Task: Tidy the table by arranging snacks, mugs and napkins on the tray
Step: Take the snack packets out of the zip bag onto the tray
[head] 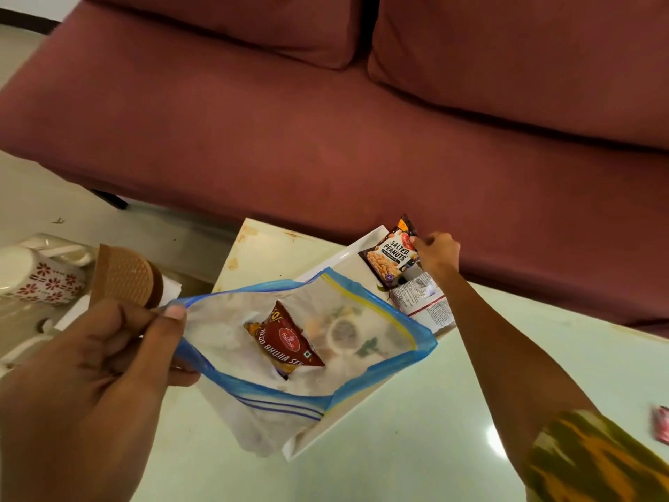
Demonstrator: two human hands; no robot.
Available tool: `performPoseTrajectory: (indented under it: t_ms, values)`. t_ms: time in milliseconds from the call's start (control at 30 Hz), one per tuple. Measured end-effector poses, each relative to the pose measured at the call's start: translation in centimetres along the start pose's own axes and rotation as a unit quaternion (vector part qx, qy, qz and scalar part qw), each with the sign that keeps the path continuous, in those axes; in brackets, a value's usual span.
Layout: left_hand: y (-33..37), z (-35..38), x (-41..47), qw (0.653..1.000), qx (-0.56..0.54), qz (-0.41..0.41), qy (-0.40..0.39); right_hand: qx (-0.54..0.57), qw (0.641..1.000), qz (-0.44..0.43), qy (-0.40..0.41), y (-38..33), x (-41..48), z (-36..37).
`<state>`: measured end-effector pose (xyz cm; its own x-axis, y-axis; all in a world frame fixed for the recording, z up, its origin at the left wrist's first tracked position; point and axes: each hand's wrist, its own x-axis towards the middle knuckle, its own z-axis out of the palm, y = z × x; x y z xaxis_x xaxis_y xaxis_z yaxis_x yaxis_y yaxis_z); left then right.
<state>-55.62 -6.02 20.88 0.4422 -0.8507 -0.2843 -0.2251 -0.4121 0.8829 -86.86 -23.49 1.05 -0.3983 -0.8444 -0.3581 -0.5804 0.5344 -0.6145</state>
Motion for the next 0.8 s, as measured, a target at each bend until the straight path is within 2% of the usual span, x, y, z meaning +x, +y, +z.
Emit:
performPoseTrajectory:
  t_ms: [133,233,333,433,500,567,600,633,700,800]
  values:
    - [1.1,0.0,-1.0,0.997,0.018,0.061,0.042,0.01,0.999,-0.043,0.015,-1.8,-2.5,-0.8]
    - [3.1,-0.5,-3.6,0.995,0.044,0.088,0.026,0.04,0.99,-0.115,0.071,-5.7,-6.9,-4.1]
    - [5.0,-0.5,-5.6,0.992,0.079,0.096,0.034,0.133,0.967,-0.187,0.11,-10.4,-13.1,-9.1]
    - [6.4,-0.4,-6.9,0.991,0.085,0.098,0.038,0.317,0.912,-0.256,0.054,-13.9,-21.5,-13.5]
    - [7.5,-0.3,-8.0,0.992,0.076,0.095,0.035,0.362,0.894,-0.264,-0.02,-14.7,-26.3,-14.4]
    - [8.4,-0.4,-9.1,0.993,0.066,0.098,0.025,0.297,0.922,-0.209,-0.136,-14.4,-28.8,-13.6]
    - [8.8,-0.5,-9.7,0.992,0.066,0.103,0.02,0.196,0.938,-0.187,-0.215,-14.3,-29.1,-12.9]
    - [9.1,-0.6,-10.2,0.992,0.069,0.106,0.013,0.069,0.939,-0.169,-0.292,-13.9,-29.1,-12.0]
    - [9.2,-0.9,-11.1,0.99,0.086,0.109,-0.003,-0.127,0.905,-0.136,-0.381,-13.2,-28.7,-9.9]
    - [9.5,-1.3,-12.4,0.986,0.11,0.123,-0.022,-0.188,0.872,-0.116,-0.436,-12.4,-27.5,-6.8]
